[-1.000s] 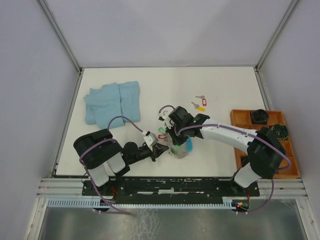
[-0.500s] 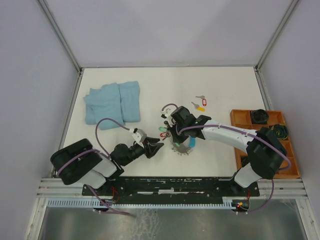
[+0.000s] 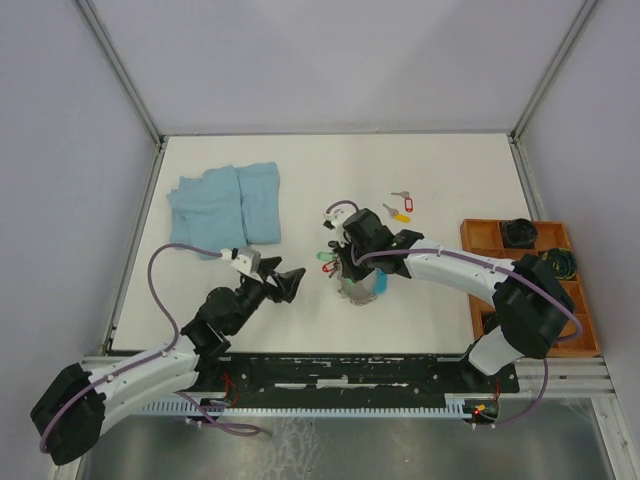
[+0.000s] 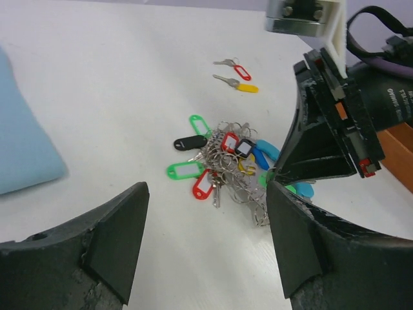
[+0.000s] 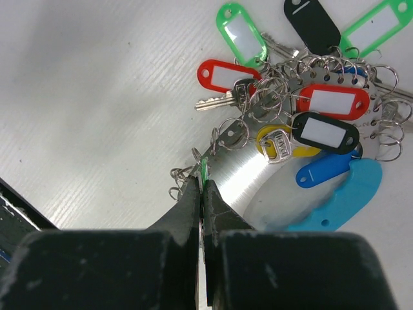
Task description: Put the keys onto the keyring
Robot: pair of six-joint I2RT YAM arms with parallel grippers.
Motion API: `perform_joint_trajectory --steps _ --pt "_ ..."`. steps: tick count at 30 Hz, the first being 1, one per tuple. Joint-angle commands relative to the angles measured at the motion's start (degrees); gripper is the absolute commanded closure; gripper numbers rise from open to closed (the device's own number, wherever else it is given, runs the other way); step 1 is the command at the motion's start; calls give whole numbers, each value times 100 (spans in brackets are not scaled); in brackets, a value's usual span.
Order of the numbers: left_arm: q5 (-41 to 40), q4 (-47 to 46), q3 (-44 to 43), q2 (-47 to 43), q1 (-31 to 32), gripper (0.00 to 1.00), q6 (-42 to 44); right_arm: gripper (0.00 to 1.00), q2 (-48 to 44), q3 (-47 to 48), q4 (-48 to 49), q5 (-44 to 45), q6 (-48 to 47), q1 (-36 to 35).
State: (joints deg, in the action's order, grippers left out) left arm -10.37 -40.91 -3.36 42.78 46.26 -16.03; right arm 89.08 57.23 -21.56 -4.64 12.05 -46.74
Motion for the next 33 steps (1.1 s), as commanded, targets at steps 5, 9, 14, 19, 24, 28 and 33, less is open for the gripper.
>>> perform_joint_trajectory --steps 5,9,14,19,24,28,33 --pt "-920 1657 -30 -836 -328 10 -432 97 338 -8 841 579 292 182" --pt "-989 1501 76 -625 -373 8 -466 82 479 -54 1005 570 451 350" --pt "-1024 1538 28 -568 -380 5 -684 55 240 -243 1038 658 510 690" --pt "-1145 2250 -307 -882 -381 1 -1244 28 -533 -686 825 1241 581 953" --pt "-1428 3759 -955 -1320 -384 1 -1990 0 -1841 -1030 35 2489 675 979" --pt "-1457 4766 -1523 -1679 -384 1 -2447 0 -2856 -1152 -525 3071 952 982" --pt "-1296 5763 -2242 -2110 -384 1 -2434 0 -4165 -1371 -910 3195 1109 977"
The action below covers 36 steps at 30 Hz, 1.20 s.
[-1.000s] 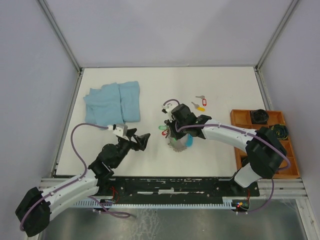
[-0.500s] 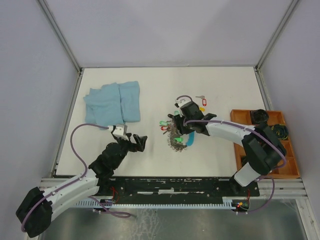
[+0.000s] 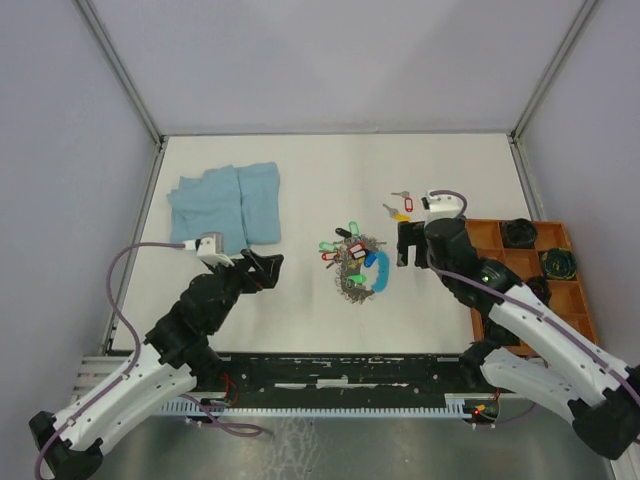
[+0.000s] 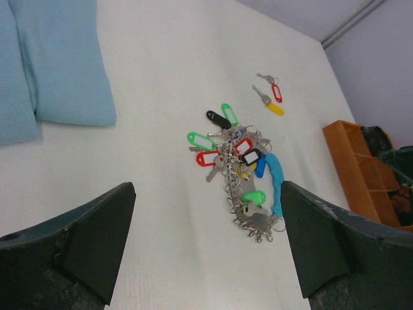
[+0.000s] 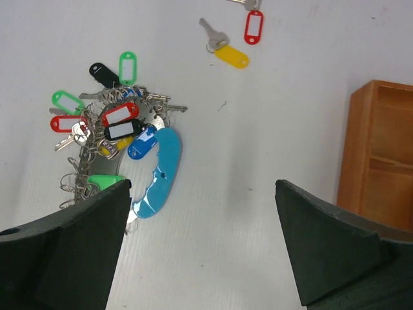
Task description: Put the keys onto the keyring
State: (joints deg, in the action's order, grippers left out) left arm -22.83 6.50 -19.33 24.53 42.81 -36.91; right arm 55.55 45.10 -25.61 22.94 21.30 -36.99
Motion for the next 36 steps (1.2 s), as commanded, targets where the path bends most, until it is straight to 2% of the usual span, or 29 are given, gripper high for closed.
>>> perform_joint_trajectory --steps 1,7,14,20,28,36 --pt "-8 1243 -816 -390 -36 1 -236 0 -1083 -177 -572 285 80 2" --pt "78 2260 -1803 -957 -33 1 611 0 -2306 142 -1577 549 141 0" --pt "-185 2549 -1777 -1872 -28 1 959 0 -3426 252 -2036 768 -8 5" --pt "-266 2750 -1541 -2427 -31 1 726 0 -3678 311 -2429 881 -38 4" --pt "-75 2673 -1181 -2384 -35 1 483 0 -3718 323 -2546 808 -34 7" --pt "-124 2741 -1183 -2335 -33 1 487 0 -3831 269 -2545 803 18 4"
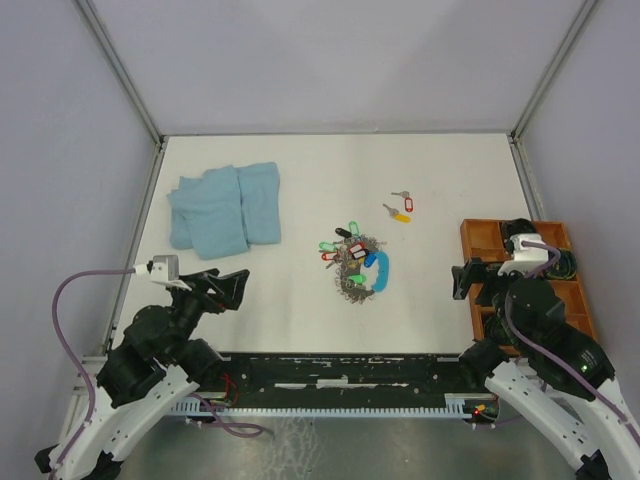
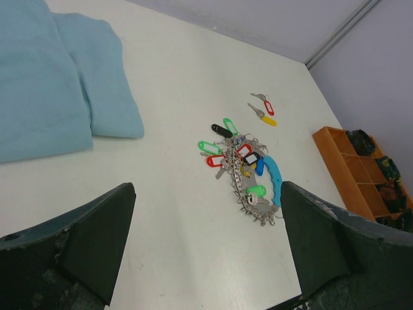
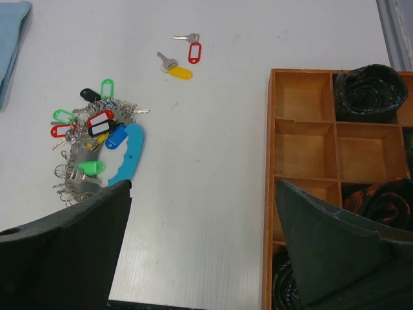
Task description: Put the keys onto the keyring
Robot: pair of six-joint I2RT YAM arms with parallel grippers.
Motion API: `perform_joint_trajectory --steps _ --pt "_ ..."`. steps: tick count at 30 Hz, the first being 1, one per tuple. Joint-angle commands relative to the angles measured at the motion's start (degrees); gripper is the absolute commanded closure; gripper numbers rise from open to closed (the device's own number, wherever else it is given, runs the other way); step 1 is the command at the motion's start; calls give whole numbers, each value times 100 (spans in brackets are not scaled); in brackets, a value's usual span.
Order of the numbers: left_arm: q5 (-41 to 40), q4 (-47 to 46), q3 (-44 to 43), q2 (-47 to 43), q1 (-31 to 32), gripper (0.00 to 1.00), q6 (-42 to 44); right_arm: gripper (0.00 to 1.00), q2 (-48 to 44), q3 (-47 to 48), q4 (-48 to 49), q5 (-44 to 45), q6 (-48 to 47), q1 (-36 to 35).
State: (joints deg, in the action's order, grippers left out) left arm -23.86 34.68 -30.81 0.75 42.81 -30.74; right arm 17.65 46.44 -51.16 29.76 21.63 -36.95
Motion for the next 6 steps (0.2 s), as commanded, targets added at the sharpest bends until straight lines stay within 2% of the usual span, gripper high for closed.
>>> perform_joint_trajectory --steps 1,6 --pt "-18 -78 -37 54 -34 1 -115 0 4 142 -9 126 -6 2" --pt "-17 -54 -53 77 -36 1 -83 0 173 25 75 38 69 1"
